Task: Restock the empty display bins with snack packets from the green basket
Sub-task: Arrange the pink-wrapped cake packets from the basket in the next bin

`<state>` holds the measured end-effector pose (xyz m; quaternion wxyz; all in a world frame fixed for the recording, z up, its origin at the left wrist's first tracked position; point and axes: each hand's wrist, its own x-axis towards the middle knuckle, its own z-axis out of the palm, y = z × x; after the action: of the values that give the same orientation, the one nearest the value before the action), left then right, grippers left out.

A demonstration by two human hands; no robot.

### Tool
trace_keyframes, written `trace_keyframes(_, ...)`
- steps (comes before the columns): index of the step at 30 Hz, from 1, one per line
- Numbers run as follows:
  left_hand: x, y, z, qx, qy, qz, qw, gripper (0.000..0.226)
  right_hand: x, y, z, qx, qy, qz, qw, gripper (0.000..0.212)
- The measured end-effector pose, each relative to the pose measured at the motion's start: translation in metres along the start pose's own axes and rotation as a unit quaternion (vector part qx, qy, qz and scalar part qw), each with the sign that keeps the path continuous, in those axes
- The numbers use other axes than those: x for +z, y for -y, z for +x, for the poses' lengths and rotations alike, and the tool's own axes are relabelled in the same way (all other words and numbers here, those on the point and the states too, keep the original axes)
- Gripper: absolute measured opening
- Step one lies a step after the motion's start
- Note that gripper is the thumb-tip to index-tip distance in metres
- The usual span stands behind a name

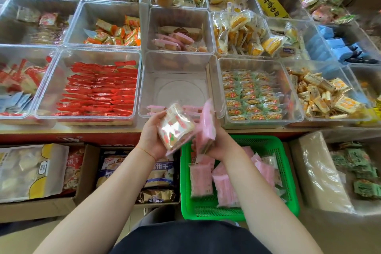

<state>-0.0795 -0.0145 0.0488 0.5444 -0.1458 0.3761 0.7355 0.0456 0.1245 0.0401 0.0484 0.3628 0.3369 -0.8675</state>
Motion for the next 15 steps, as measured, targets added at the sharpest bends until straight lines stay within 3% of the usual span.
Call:
trace_keyframes(3, -0.014, -0.012, 0.003, 0.030, -0.044, -0.020, 0.998, 0.033, -0.014, 0.009, -0.002, -0.035, -0.046, 0.019, 0.998, 0.069)
trace_keyframes(8, -0.027, -0.030, 0.009, 0.072, -0.115, -0.026, 0.990, 0.048, -0.014, 0.020, -0.008, -0.086, -0.041, 0.104, 0.990, 0.014)
trace_keyframes(10, -0.026, -0.032, 0.012, 0.088, -0.121, -0.029, 0.988, 0.043, -0.012, 0.019, -0.002, -0.118, -0.048, 0.147, 0.981, 0.005)
trace_keyframes(15, -0.005, -0.026, 0.016, 0.078, -0.127, -0.051, 0.988, 0.011, 0.003, 0.016, 0.013, -0.122, -0.077, 0.165, 0.976, 0.014)
